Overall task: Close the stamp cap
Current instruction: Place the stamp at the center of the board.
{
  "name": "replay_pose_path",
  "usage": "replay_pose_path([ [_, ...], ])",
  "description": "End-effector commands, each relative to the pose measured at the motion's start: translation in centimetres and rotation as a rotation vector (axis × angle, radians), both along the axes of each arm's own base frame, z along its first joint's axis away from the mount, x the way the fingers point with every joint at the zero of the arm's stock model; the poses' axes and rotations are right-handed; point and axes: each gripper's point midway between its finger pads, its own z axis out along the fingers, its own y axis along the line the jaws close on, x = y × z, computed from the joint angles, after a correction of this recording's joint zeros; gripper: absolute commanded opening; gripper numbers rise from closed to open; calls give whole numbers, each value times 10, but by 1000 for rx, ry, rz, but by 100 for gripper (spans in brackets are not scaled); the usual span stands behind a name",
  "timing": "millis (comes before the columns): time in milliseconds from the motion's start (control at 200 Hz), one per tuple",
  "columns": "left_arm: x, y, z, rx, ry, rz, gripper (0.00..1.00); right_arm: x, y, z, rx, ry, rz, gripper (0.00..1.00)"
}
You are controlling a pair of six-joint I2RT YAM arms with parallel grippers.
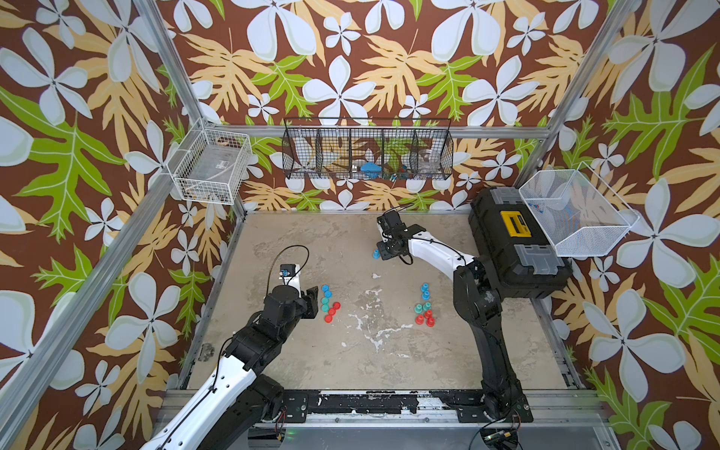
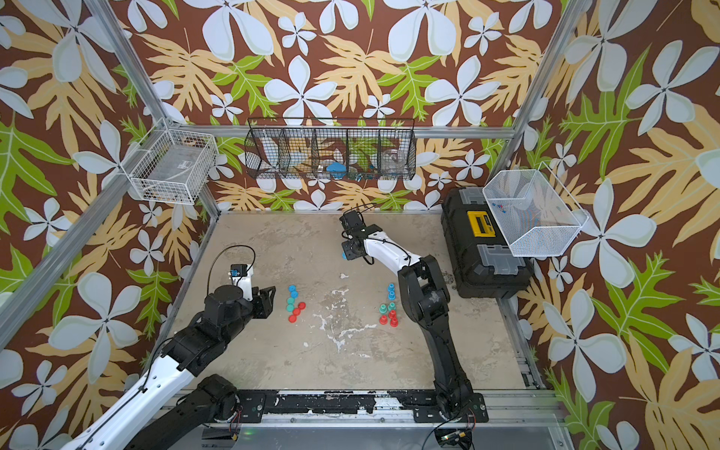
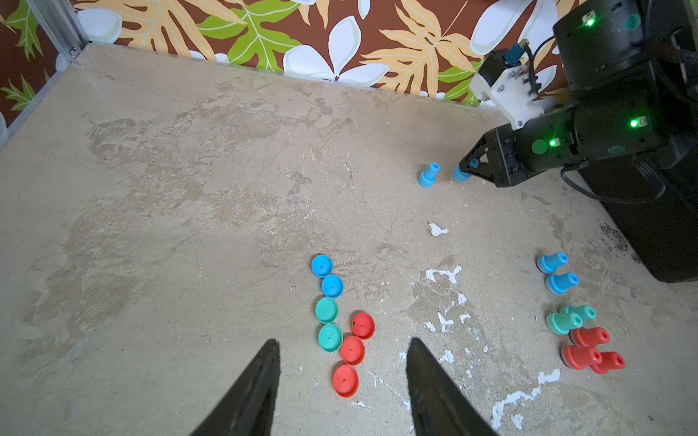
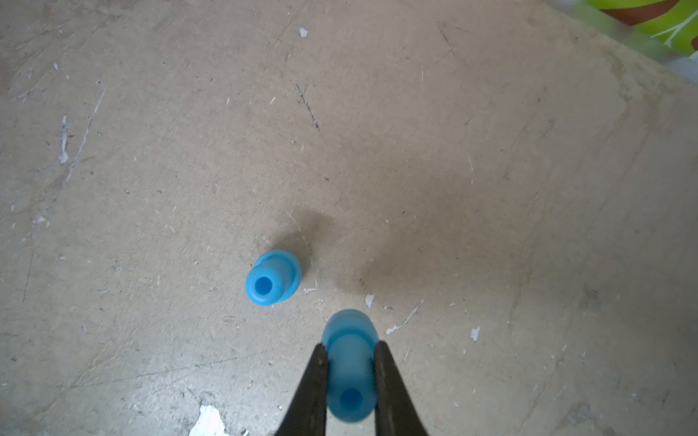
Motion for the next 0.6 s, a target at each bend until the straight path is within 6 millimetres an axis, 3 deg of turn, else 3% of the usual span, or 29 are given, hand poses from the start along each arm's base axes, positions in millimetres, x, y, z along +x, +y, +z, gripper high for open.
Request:
replay_pose_path([
  [0,-1,1,0,5,2,0,56,2,-5,-1,-20,5,-5,10],
  [596,0,1,1,8,-3,2,56,17,8,-6,33,16,0,10],
])
